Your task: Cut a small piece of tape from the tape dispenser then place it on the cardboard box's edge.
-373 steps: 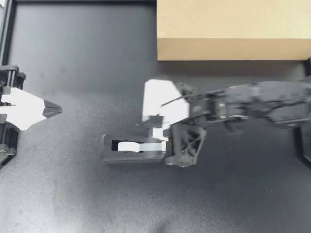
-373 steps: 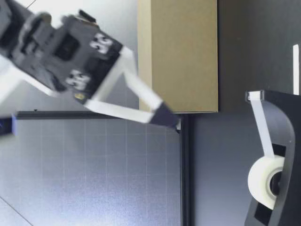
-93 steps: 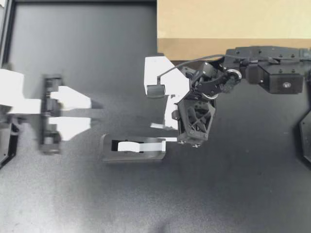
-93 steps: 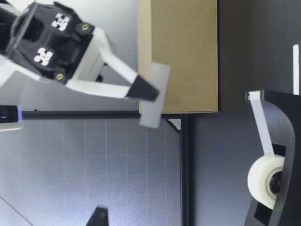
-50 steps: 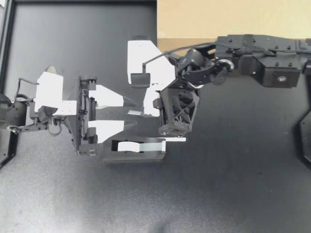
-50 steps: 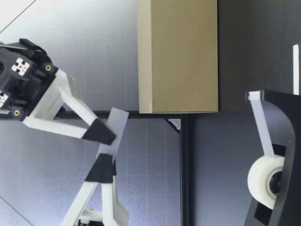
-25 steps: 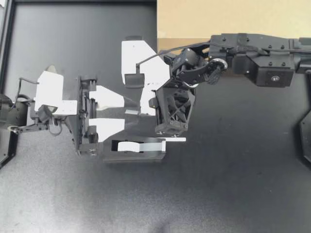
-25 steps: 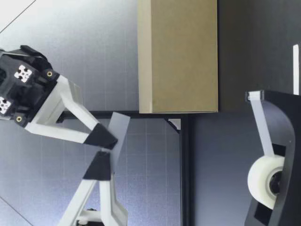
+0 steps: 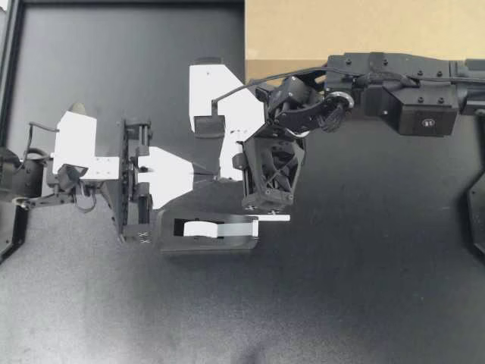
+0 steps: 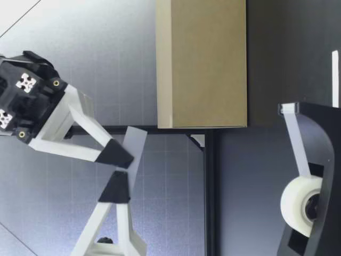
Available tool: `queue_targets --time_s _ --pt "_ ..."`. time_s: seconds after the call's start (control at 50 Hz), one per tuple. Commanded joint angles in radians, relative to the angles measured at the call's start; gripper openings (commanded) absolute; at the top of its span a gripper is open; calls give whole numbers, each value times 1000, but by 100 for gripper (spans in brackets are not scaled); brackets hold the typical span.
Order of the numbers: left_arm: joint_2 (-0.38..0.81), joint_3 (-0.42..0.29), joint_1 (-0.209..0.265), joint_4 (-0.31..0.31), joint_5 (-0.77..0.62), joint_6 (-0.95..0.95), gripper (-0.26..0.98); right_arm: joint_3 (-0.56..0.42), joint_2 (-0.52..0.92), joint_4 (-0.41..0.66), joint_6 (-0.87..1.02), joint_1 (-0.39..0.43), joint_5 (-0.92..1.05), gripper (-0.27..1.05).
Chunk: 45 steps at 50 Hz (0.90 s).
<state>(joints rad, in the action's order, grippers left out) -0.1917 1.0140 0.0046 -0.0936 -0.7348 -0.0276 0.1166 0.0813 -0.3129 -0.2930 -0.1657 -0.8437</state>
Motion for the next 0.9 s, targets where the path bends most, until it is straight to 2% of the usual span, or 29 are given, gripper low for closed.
queue_targets --time_s 0.0,0.14,0.22,0.32,0.42,0.48,0.6,0.76,0.82,0.88 --pt "-8 -8 0 0 -11 -2 -11 -26 -17 -5 2 3 3 -8" --pt "-8 -8 0 0 -9 0 -11 -26 -17 -8 2 3 -5 -4" --pt "-8 -8 0 0 -8 2 -11 -25 -15 -8 3 3 -6 2" --pt "-8 -8 0 2 -3 6 -11 -23 -11 -8 6 3 -6 16" --pt "-8 -8 2 2 0 8 -11 -20 -5 -5 8 3 2 37" --pt "-8 -8 0 2 3 14 -11 -17 -3 -2 8 0 11 44" --pt "-8 -8 0 3 6 14 -11 0 -15 -2 8 -15 41 44" --pt "-5 -14 2 -6 6 -11 -11 72 -71 0 8 -63 92 44" --pt "-3 -20 0 -44 0 -23 -11 107 -100 -2 8 -81 121 44" --pt "3 -29 0 -110 -8 -28 -11 147 -140 0 6 -95 158 44"
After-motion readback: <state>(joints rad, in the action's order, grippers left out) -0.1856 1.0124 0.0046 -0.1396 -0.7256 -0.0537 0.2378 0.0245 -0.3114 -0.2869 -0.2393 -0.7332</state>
